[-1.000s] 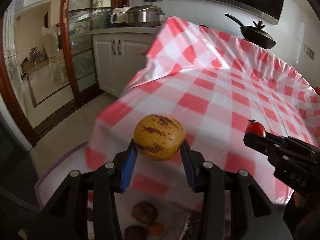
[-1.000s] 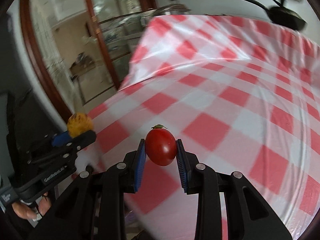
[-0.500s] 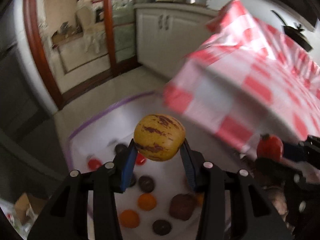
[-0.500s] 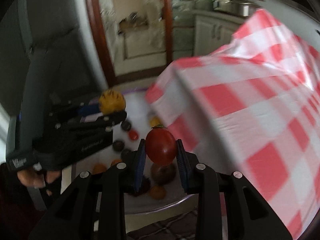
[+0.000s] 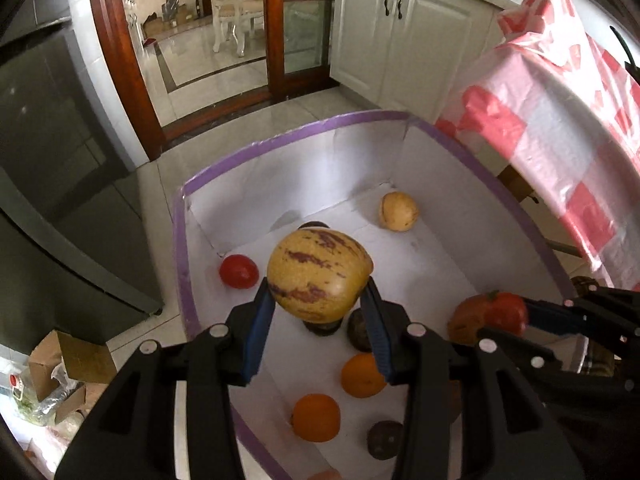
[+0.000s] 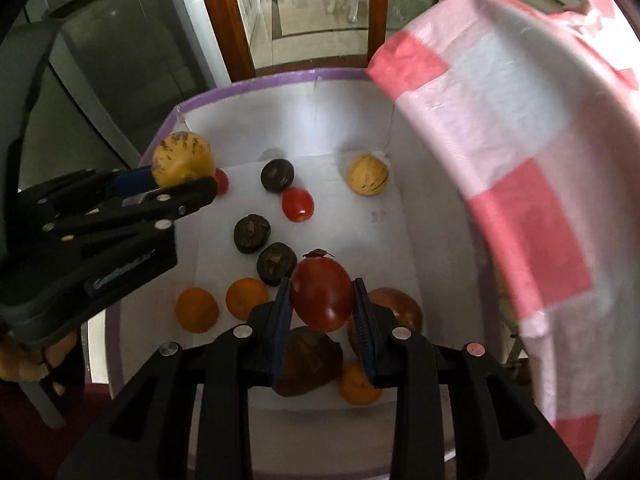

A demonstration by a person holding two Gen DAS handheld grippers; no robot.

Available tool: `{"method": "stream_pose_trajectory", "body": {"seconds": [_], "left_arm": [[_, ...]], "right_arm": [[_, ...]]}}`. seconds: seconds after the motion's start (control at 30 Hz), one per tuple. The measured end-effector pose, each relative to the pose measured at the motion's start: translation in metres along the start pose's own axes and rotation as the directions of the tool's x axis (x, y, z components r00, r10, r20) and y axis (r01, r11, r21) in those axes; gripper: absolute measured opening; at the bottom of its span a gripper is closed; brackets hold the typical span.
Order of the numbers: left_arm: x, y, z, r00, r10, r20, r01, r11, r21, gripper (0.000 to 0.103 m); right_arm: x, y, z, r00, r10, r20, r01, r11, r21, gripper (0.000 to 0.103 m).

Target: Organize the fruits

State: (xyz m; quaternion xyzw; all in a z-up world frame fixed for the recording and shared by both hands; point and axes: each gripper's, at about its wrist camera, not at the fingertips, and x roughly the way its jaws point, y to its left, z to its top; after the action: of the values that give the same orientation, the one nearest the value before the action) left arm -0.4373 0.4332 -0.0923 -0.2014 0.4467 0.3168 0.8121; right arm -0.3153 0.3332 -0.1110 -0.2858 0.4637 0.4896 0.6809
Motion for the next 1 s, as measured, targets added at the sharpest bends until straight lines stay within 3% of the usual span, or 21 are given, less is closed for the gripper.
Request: {"method": "stream_pose_trajectory", "body": {"seconds": [0.1, 0.2, 0.27, 0.3, 0.37, 0.43, 0.5, 0.57, 0.67, 0.8, 1.0], "left_arm": [[0.000, 0.004, -0.002, 1.000, -0.014, 0.022, 0.015, 1.000, -0.012, 0.050], [-0.016, -0.005, 0.001, 0.992, 0.009, 0.125, -0.010, 1.000, 0.007, 0.077], [-0.038, -0.007, 0.003, 0.967, 0.037, 0.253, -0.041, 0.999, 0.010, 0.088], [-0.049, -0.007, 0.005, 0.950, 0.053, 0.306, -0.058, 0.998, 0.010, 0.099], [-0.066, -0.008, 0.008, 0.921, 0.069, 0.384, -0.079, 0.997, 0.010, 0.101], [-0.078, -0.008, 0.013, 0.912, 0.060, 0.406, -0.073, 0.997, 0.017, 0.101], [-0.082, -0.008, 0.018, 0.926, 0.078, 0.369, -0.082, 0.997, -0.003, 0.101], [-0.078, -0.006, 0.024, 0.954, 0.092, 0.284, -0.090, 0.996, -0.022, 0.101], [-0.060, -0.007, 0.025, 0.983, 0.057, 0.175, -0.053, 0.998, -0.027, 0.101], [-0.032, -0.014, 0.013, 0.996, 0.082, 0.046, -0.084, 0.996, 0.032, 0.101], [-0.016, -0.028, -0.002, 0.997, 0.077, -0.022, -0.075, 0.994, 0.079, 0.101]], "right_arm": [[0.003, 0.008, 0.000, 1.000, -0.007, -0.002, 0.007, 1.000, -0.020, 0.034], [-0.005, 0.005, -0.002, 1.000, -0.016, 0.017, 0.016, 1.000, -0.026, 0.057], [-0.013, 0.000, -0.002, 0.999, -0.019, 0.044, 0.020, 1.000, -0.020, 0.066], [-0.017, -0.002, -0.002, 0.998, -0.017, 0.054, 0.018, 1.000, -0.015, 0.069], [-0.027, -0.007, -0.002, 0.996, -0.022, 0.081, 0.022, 1.000, 0.001, 0.080], [-0.039, -0.012, -0.003, 0.992, -0.048, 0.113, 0.044, 0.998, 0.033, 0.086], [-0.047, -0.017, -0.004, 0.991, -0.048, 0.127, 0.040, 0.997, 0.062, 0.087], [-0.052, -0.022, -0.004, 0.991, -0.035, 0.126, 0.023, 0.996, 0.089, 0.087], [-0.052, -0.027, -0.007, 0.994, -0.041, 0.101, 0.028, 0.991, 0.128, 0.087], [-0.045, -0.030, -0.012, 0.997, -0.053, 0.060, 0.043, 0.988, 0.146, 0.087], [-0.027, -0.023, -0.021, 0.997, -0.073, -0.011, 0.074, 0.989, 0.128, 0.087]]}}
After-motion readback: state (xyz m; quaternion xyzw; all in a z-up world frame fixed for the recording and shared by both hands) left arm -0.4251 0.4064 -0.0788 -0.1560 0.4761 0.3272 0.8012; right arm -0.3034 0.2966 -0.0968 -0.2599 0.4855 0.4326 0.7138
